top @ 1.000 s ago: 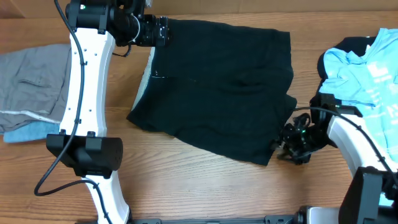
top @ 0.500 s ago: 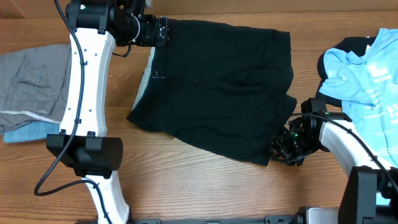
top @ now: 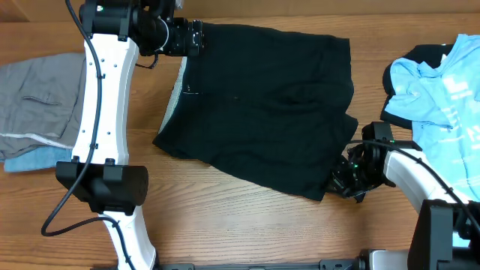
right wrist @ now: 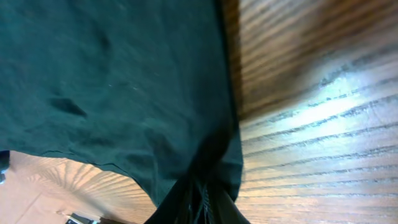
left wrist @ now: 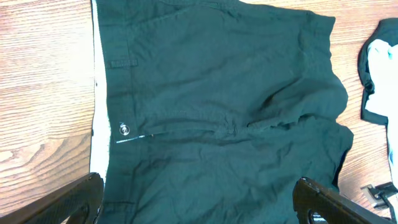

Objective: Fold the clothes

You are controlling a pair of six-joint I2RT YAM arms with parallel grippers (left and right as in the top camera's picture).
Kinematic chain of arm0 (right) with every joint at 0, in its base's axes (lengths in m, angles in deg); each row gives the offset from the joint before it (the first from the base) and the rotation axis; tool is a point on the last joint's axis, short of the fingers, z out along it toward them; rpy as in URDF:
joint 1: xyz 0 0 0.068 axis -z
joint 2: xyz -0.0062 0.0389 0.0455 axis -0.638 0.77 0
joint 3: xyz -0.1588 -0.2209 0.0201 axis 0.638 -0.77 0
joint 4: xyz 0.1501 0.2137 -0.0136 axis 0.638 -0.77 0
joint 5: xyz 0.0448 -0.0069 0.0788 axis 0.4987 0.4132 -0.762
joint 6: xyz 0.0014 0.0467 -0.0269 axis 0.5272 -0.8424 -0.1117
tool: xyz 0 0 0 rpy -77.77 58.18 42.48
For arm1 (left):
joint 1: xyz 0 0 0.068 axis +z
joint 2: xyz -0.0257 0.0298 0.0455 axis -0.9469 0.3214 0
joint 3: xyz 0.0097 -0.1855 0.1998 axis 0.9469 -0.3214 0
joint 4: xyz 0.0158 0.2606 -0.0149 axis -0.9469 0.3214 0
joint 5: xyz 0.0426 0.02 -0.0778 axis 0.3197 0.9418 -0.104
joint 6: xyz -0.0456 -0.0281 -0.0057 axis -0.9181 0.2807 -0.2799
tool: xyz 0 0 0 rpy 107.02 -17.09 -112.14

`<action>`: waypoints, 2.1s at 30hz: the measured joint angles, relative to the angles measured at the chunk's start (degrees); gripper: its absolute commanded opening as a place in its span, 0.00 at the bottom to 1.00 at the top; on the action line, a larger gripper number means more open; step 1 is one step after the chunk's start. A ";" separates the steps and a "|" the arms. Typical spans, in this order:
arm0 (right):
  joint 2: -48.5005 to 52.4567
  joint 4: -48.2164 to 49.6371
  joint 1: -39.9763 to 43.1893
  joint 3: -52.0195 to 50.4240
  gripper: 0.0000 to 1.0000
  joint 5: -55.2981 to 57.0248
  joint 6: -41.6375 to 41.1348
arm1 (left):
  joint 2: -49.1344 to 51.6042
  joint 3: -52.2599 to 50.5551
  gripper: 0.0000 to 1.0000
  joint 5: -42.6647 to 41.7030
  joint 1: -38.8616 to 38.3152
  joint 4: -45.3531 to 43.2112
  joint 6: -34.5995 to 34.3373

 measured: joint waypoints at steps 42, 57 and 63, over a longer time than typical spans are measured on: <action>0.00 -19.47 1.95 19.41 0.72 19.08 7.96 | 0.00 0.00 1.00 0.02 0.00 -0.02 0.00; 0.00 -21.40 12.02 35.63 1.00 23.10 6.73 | 0.00 0.00 1.00 0.00 0.00 0.00 0.00; 0.00 -21.31 14.86 35.63 1.00 25.88 6.51 | 0.00 0.00 1.00 0.00 0.00 0.00 0.02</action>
